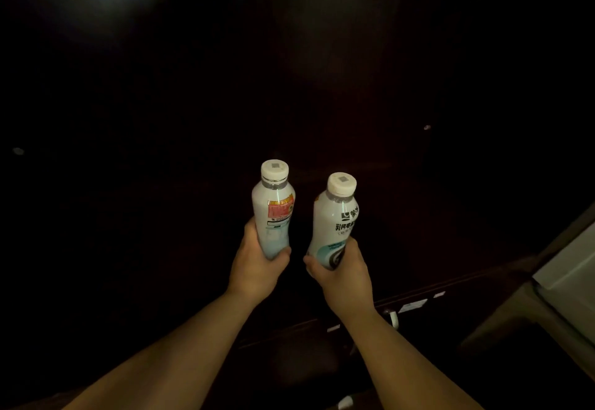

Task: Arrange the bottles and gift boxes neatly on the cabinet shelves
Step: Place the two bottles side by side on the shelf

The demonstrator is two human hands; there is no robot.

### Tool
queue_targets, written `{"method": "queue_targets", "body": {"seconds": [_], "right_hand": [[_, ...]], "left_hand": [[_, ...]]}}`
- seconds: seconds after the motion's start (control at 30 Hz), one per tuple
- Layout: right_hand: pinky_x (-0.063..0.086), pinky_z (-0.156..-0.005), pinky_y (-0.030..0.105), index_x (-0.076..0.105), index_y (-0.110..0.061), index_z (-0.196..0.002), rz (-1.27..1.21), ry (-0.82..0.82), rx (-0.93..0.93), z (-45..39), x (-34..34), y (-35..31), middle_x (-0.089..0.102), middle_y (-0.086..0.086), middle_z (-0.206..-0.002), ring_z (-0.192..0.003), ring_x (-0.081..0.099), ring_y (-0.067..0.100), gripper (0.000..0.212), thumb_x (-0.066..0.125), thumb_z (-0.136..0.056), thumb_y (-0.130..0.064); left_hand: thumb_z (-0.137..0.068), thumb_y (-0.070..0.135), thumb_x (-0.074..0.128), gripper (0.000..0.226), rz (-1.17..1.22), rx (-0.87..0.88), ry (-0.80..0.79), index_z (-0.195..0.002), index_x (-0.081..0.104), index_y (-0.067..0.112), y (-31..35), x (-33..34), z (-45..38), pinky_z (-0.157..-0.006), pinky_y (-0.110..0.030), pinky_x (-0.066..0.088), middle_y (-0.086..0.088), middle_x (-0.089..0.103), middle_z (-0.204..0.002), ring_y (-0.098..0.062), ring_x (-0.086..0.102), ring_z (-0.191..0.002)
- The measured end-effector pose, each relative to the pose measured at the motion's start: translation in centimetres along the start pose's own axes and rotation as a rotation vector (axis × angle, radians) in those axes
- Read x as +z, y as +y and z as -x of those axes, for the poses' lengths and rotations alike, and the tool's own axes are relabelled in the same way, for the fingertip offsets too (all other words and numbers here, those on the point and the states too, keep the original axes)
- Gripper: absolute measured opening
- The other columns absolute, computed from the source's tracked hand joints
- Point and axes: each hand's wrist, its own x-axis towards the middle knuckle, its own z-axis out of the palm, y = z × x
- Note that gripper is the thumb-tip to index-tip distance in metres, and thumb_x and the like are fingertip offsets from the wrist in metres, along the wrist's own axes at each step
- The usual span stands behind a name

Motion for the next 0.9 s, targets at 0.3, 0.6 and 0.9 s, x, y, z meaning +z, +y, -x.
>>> {"method": "queue_targets", "body": {"seconds": [0.3,0.6,0.9], "right_hand": [[0.057,-0.081,0.035,0.048,-0.026,-0.129,0.026,0.013,-0.044,0.2,0.3,0.5,0.062,-0.007,-0.117,-0.102,0.063,0.006,0.072,0.084,-0.07,-0.046],[0.057,-0.082,0.036,0.048,-0.026,-0.13,0.043,0.017,-0.061,0.2,0.4,0.4,0.062,-0.006,-0.12,-0.104,0.062,0.007,0.073,0.085,-0.07,-0.046],[0.058,-0.083,0.039,0.048,-0.026,-0.129,0.051,0.023,-0.065,0.2,0.5,0.5,0.062,-0.006,-0.12,-0.105,0.062,0.007,0.074,0.085,-0.069,-0.048]], "left_hand": [[-0.077,0.032,0.085,0.09,0.001,-0.04,0.019,-0.144,0.026,0.038,0.1,0.0,0.0,-0.062,-0.011,0.043,0.021,0.056,-0.109,0.001,0.06,-0.092],[-0.059,0.047,0.091,0.099,0.008,-0.05,0.072,-0.14,0.039,0.025,0.0,0.0,-0.1,-0.089,-0.04,0.056,0.0,0.051,-0.128,-0.018,0.056,-0.116],[-0.07,0.032,0.092,0.092,0.091,-0.036,-0.013,-0.146,0.041,0.033,-0.4,-1.3,-0.1,-0.088,-0.021,0.049,0.008,0.047,-0.133,-0.009,0.053,-0.119]]}}
